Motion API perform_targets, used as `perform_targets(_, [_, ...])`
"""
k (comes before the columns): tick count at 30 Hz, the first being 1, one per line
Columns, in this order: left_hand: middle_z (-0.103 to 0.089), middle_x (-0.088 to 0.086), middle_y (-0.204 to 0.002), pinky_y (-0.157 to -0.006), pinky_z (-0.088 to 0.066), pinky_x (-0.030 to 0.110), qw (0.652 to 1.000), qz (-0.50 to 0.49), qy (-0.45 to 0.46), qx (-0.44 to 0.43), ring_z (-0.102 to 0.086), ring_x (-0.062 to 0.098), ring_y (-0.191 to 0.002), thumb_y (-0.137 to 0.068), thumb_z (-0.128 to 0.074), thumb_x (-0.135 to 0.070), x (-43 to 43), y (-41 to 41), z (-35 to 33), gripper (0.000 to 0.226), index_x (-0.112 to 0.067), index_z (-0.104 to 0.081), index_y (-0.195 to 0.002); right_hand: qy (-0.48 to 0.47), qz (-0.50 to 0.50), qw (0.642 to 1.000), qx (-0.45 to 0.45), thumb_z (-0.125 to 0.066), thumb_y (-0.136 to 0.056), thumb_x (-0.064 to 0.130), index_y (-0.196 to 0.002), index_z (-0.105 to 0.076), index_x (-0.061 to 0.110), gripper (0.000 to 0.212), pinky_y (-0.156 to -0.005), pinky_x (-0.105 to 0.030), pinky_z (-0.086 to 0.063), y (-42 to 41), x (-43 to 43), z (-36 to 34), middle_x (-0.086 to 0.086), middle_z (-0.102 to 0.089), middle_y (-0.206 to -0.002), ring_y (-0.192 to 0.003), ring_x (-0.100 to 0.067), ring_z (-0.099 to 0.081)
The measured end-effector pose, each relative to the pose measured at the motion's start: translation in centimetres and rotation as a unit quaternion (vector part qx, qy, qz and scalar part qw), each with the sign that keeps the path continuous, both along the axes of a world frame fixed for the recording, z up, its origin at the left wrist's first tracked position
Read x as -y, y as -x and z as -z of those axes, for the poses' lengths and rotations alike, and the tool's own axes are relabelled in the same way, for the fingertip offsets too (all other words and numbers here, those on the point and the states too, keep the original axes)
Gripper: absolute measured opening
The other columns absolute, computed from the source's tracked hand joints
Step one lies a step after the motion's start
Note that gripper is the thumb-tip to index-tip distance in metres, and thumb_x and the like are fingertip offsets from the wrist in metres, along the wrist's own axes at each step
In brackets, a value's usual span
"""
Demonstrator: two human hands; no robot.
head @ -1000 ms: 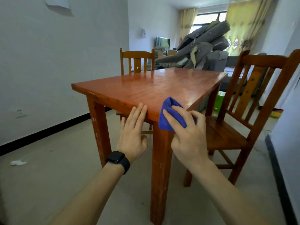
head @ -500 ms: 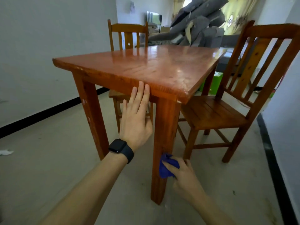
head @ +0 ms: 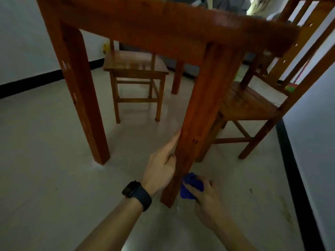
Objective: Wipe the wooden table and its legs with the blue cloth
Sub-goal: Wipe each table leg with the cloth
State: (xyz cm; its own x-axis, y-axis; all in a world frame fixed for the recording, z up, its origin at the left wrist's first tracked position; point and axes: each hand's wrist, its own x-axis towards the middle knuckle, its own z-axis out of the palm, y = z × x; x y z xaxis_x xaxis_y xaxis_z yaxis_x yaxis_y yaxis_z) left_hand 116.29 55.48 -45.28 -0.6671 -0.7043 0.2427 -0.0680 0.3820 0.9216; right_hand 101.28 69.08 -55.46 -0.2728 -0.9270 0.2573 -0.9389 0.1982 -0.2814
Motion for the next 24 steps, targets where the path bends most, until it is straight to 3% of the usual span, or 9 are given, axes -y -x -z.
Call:
perform_targets(3, [-0.033, -0.027, -0.151, -0.103, -0.023, -0.001, 0.999, 0.035, -0.009, -0.030, -0.032, -0.022, -0.130, -0.105, -0.039, -0.006, 1.4, -0.5, 1.9, 0.060, -0.042, -0.027, -0.151, 0.113, 0.032, 0.992, 0.033, -0.057, -0.076, 0.007, -0.138, -0.051, 0.040, 0.070, -0.094, -0.041, -0.048, -1.4, -0.3, 0.3, -0.007, -0.043, -0.134, -0.110, -0.036, -0.053])
perform_targets(6, [-0.043, -0.021, -0.149, -0.110, -0.029, 0.008, 0.998, 0.053, -0.002, -0.040, -0.039, -0.009, -0.135, -0.103, -0.043, -0.007, 3.1, -0.5, 3.5, 0.054, -0.040, -0.037, -0.146, 0.240, 0.057, 0.969, 0.007, -0.050, -0.084, 0.013, -0.140, -0.052, 0.022, 0.057, -0.103, -0.033, -0.040, -2.8, 1.6, -3.6, -0.013, -0.038, -0.136, -0.119, -0.033, -0.047])
perform_targets(10, [-0.059, -0.010, -0.136, -0.106, -0.045, 0.023, 0.992, 0.032, -0.055, -0.106, -0.056, 0.003, -0.124, -0.099, -0.045, -0.002, 4.2, 0.8, 3.8, 0.045, -0.029, -0.053, -0.135, 0.338, 0.080, 0.936, -0.051, -0.056, -0.089, 0.010, -0.140, -0.052, 0.011, 0.051, -0.108, -0.042, -0.036, -4.1, 4.6, -11.6, -0.023, -0.039, -0.138, -0.127, -0.033, -0.041])
perform_targets(13, [-0.064, -0.007, -0.123, -0.092, -0.052, 0.020, 0.980, 0.013, -0.124, -0.157, -0.065, 0.005, -0.110, -0.094, -0.045, 0.013, 3.5, 1.6, 3.1, 0.049, -0.015, -0.052, -0.134, 0.361, 0.108, 0.909, -0.180, -0.060, -0.091, 0.017, -0.140, -0.053, 0.017, 0.050, -0.107, -0.038, -0.033, -3.9, 6.5, -16.8, -0.018, -0.041, -0.140, -0.125, -0.035, -0.042])
perform_targets(16, [-0.064, -0.007, -0.127, -0.097, -0.052, 0.026, 0.972, 0.015, -0.174, -0.157, -0.063, 0.008, -0.115, -0.091, -0.046, 0.016, 2.4, 1.7, 3.2, 0.056, -0.020, -0.055, -0.132, 0.314, 0.142, 0.896, -0.278, -0.065, -0.090, 0.025, -0.140, -0.051, 0.024, 0.052, -0.104, -0.037, -0.031, -3.3, 7.1, -18.3, -0.012, -0.037, -0.142, -0.123, -0.037, -0.043])
perform_targets(18, [-0.065, -0.003, -0.123, -0.093, -0.054, 0.022, 0.965, 0.016, -0.210, -0.156, -0.064, 0.001, -0.108, -0.093, -0.044, 0.015, 2.7, 1.5, 3.3, 0.051, -0.019, -0.058, -0.129, 0.255, 0.136, 0.906, -0.309, -0.067, -0.086, 0.026, -0.138, -0.052, 0.024, 0.054, -0.104, -0.041, -0.032, -3.3, 6.3, -15.8, -0.009, -0.031, -0.142, -0.123, -0.040, -0.040])
perform_targets(21, [-0.066, 0.007, -0.119, -0.078, -0.050, 0.010, 0.964, 0.030, -0.219, -0.150, -0.066, -0.009, -0.091, -0.093, -0.040, 0.016, 3.8, 1.5, 3.0, 0.045, -0.005, -0.060, -0.127, 0.098, 0.102, 0.937, -0.320, -0.071, -0.074, 0.020, -0.133, -0.055, 0.027, 0.061, -0.095, -0.052, -0.041, -3.2, 3.9, -8.5, -0.010, -0.033, -0.142, -0.117, -0.045, -0.043])
perform_targets(24, [-0.066, 0.007, -0.114, -0.071, -0.049, 0.007, 0.963, 0.036, -0.223, -0.146, -0.067, -0.006, -0.084, -0.092, -0.036, 0.019, 4.3, 1.3, 2.9, 0.044, 0.002, -0.064, -0.122, -0.058, 0.018, 0.951, -0.303, -0.079, -0.062, 0.019, -0.124, -0.062, 0.034, 0.066, -0.080, -0.051, -0.051, -3.3, 2.5, -2.6, -0.002, -0.044, -0.133, -0.109, -0.036, -0.045])
